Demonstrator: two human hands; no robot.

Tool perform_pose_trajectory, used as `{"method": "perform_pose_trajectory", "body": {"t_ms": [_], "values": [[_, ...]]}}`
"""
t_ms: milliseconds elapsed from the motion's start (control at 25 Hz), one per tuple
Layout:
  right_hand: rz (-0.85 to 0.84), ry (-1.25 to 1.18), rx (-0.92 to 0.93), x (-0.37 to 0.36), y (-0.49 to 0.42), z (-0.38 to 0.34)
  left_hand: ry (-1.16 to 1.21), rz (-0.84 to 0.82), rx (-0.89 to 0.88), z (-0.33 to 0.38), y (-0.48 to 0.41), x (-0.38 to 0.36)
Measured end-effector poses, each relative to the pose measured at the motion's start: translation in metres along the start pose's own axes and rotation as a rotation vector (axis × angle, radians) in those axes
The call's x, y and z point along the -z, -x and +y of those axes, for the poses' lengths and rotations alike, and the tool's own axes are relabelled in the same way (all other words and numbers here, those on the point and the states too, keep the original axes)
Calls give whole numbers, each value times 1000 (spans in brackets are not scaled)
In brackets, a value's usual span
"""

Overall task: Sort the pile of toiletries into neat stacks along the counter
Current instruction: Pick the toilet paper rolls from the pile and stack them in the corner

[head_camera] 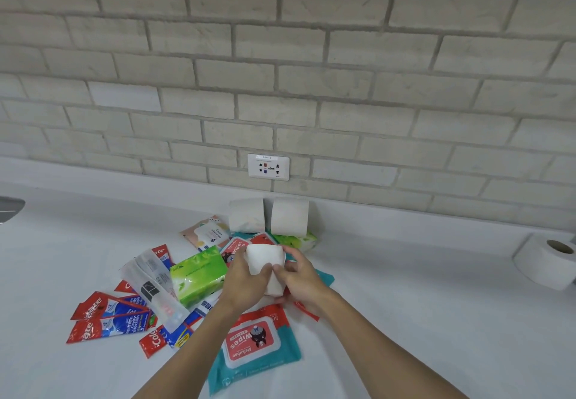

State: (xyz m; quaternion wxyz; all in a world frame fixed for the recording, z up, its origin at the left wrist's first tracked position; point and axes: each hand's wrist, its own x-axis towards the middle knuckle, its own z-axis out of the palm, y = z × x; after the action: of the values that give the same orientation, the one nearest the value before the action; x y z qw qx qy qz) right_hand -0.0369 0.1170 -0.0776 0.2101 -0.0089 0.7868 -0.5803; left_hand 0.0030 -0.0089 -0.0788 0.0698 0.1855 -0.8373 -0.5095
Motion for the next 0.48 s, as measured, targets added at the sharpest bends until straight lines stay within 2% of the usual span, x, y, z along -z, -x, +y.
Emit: {"method": "perform_pose_trajectory", "body": {"t_ms": [200, 480], "values": [[53, -114, 130, 12, 5, 5, 213, 6, -28, 13, 4, 0], [94, -205, 275, 43, 35, 4, 554, 24, 108, 54, 12, -4]]}}
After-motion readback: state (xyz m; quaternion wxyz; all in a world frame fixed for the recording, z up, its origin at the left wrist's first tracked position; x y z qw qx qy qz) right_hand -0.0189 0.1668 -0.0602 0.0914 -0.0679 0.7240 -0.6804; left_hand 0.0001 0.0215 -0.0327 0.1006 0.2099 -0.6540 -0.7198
